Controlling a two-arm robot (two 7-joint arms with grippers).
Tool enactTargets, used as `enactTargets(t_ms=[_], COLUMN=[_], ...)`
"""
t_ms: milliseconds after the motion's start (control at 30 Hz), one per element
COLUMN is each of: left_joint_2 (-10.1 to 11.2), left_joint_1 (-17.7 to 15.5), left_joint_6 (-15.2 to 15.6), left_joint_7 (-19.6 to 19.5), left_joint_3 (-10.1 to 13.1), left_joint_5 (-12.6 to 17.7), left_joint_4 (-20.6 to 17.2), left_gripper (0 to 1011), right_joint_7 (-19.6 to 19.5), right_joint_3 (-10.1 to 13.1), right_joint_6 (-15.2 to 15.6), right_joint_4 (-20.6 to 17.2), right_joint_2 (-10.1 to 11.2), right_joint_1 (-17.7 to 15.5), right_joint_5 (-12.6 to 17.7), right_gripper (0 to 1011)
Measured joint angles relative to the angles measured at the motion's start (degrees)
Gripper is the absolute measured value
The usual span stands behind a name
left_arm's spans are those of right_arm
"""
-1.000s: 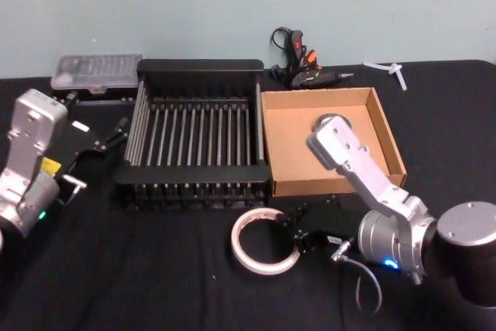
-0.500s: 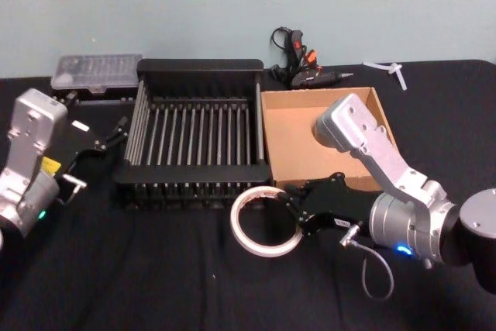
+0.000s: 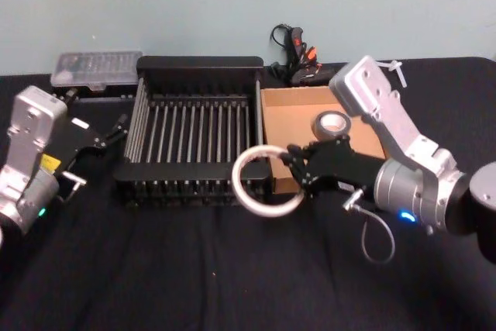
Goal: Pick up the white tape and place it into the black box , Pick up the silver tape and place it into the brown box.
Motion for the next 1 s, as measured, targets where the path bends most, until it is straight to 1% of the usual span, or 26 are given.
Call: enactTargets(t_ms=[167,300,400,533,600,633,700,733,833,867,933,967,1000], left_joint_2=[0.00,0.00,0.00,0.00,0.00,0.00,0.00,0.00,0.00,0.00,0.00,0.00,0.00], left_joint_1=[0.00,0.00,0.00,0.00,0.00,0.00,0.00,0.00,0.00,0.00,0.00,0.00,0.00], left_joint_6=[0.00,0.00,0.00,0.00,0.00,0.00,0.00,0.00,0.00,0.00,0.00,0.00,0.00], left_joint_7=[0.00,0.00,0.00,0.00,0.00,0.00,0.00,0.00,0.00,0.00,0.00,0.00,0.00], left_joint_3=[0.00,0.00,0.00,0.00,0.00,0.00,0.00,0.00,0.00,0.00,0.00,0.00,0.00], left_joint_5=[0.00,0.00,0.00,0.00,0.00,0.00,0.00,0.00,0.00,0.00,0.00,0.00,0.00], left_joint_4=[0.00,0.00,0.00,0.00,0.00,0.00,0.00,0.00,0.00,0.00,0.00,0.00,0.00], left_gripper=[1001,1001,1001,1001,1001,1002,1001,1001,1001,1001,1001,1001,1001], right_joint_7=[-0.79,-1.27,-1.48,-1.51,-1.51,-1.59,-1.73,-1.87,-2.03,-2.11,-2.24,-2.46,-2.58], right_joint_3=[-0.22,-0.84,-1.48,-2.53,-2.89,-3.30,-3.69,-4.11,-4.63,-4.98,-5.33,-5.76,-5.97], right_joint_6=[-1.86,-3.54,-4.67,-6.32,-6.88,-7.52,-8.19,-8.81,-9.71,-10.33,-10.92,-11.73,-12.21], right_joint_4=[1.99,4.17,6.48,10.27,11.44,12.86,14.08,15.46,17.49,19.05,20.41,22.19,23.06], right_joint_2=[-0.89,-1.82,-2.85,-4.62,-5.21,-5.92,-6.53,-7.23,-8.29,-9.05,-9.74,-10.58,-11.00], right_joint_1=[2.24,4.35,6.21,8.96,9.80,10.70,11.52,12.41,13.77,14.69,15.49,16.48,16.98], right_joint_5=[-0.36,-1.27,-1.90,-2.66,-2.93,-3.29,-3.72,-4.15,-4.74,-5.15,-5.56,-6.15,-6.46], right_gripper=[93,93,93,93,93,93,93,93,93,93,93,93,93])
